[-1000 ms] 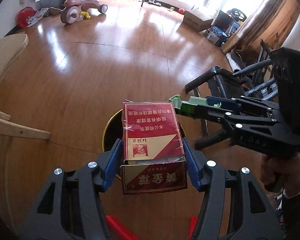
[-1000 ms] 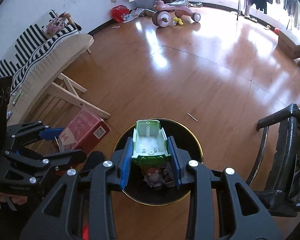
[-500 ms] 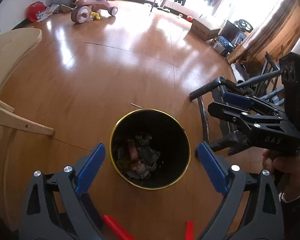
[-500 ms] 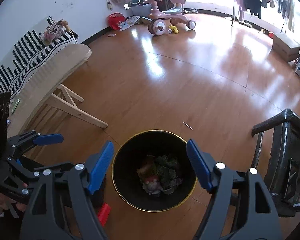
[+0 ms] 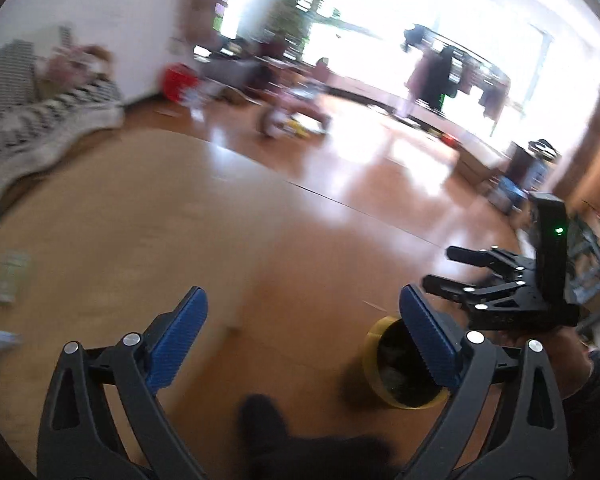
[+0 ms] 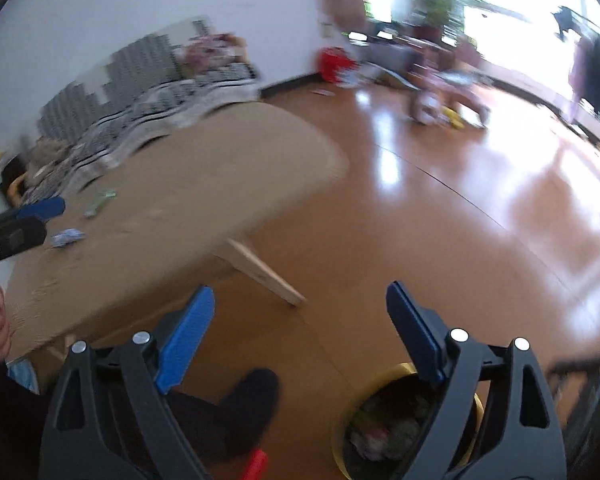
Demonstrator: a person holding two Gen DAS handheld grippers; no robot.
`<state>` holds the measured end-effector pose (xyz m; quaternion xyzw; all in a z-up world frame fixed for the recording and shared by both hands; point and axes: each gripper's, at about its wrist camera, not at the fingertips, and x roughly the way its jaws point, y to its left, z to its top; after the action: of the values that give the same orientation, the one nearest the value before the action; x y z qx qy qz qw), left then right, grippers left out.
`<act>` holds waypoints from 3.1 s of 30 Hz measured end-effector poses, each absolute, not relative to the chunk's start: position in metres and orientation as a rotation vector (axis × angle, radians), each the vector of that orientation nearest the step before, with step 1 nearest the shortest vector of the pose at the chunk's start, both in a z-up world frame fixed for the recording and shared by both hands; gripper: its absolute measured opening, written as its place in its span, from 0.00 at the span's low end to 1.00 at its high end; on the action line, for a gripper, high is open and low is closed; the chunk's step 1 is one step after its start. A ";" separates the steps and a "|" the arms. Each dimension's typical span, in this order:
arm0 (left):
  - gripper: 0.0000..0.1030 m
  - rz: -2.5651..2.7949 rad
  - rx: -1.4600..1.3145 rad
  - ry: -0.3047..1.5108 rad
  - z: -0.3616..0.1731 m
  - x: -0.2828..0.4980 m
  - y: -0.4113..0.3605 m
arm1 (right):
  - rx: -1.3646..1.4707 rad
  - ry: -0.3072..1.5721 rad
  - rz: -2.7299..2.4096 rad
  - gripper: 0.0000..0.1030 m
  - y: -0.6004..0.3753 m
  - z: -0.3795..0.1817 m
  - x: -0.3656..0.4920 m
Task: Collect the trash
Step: 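Carry the red box and green tray over the bin and open both tools, then grasp the crumpled foil wrapper with the left tool while the right tool grasps the green-white pack, then carry the foil wrapper and green-white pack over the bin and open both tools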
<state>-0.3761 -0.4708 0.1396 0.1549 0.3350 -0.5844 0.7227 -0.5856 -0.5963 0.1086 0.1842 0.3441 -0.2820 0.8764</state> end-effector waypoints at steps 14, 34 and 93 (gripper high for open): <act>0.94 -0.801 0.419 0.746 0.085 -0.139 -0.289 | 0.201 0.812 -0.117 0.91 -0.461 0.101 -0.256; 0.73 -0.899 0.559 0.847 -0.009 -0.046 -0.322 | 0.177 0.958 -0.086 0.92 -0.458 0.017 -0.089; 0.25 -1.139 0.263 0.851 0.122 -0.328 -0.457 | 0.248 0.722 -0.661 0.57 -0.577 0.169 -0.553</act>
<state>-0.3285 -0.4568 0.1218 0.1202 0.3893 -0.5210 0.7500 -0.5534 -0.5771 0.1687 0.1187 0.3460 -0.3168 0.8751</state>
